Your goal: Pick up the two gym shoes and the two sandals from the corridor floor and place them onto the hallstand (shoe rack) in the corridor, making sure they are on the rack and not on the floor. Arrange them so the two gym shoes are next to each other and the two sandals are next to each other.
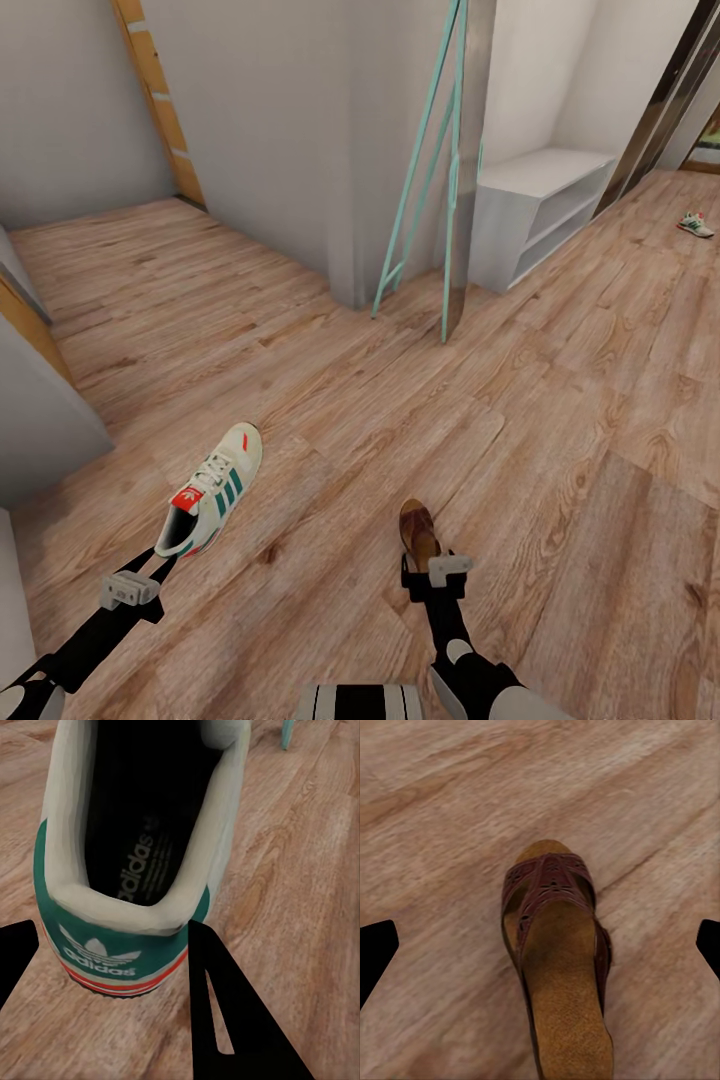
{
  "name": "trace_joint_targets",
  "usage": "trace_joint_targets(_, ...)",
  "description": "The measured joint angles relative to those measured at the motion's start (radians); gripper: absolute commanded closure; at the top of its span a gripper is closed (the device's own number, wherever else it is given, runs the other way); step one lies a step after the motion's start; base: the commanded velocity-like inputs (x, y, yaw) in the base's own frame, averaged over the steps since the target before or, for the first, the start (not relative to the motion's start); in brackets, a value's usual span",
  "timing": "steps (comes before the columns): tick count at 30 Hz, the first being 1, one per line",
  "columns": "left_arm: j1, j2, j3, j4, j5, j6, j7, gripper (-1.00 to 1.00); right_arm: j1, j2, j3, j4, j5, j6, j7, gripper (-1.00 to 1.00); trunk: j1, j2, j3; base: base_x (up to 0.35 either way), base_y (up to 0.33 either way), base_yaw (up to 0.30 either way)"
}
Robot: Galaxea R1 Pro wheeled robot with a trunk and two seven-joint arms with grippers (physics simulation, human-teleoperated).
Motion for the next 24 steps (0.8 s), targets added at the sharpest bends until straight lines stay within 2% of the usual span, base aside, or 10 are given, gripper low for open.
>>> trace_joint_targets(19, 0.000, 0.000, 0.000, 0.000, 0.000, 0.000, 0.000, 1.00, -0.001, 0.000, 0.020, -0.009, 0.005, -0.007, 0.001, -1.00, 0.000, 0.000, 0.000, 0.000, 0.000, 0.000)
trace_joint_targets(23, 0.000, 0.000, 0.000, 0.000, 0.000, 0.000, 0.000, 1.00, -0.001, 0.000, 0.049, -0.009, 0.011, -0.007, 0.003, -1.00, 0.000, 0.000, 0.000, 0.000, 0.000, 0.000)
trace_joint_targets(24, 0.000, 0.000, 0.000, 0.000, 0.000, 0.000, 0.000, 1.00, -0.001, 0.000, 0.076, -0.009, 0.009, -0.006, 0.003, -1.00, 0.000, 0.000, 0.000, 0.000, 0.000, 0.000)
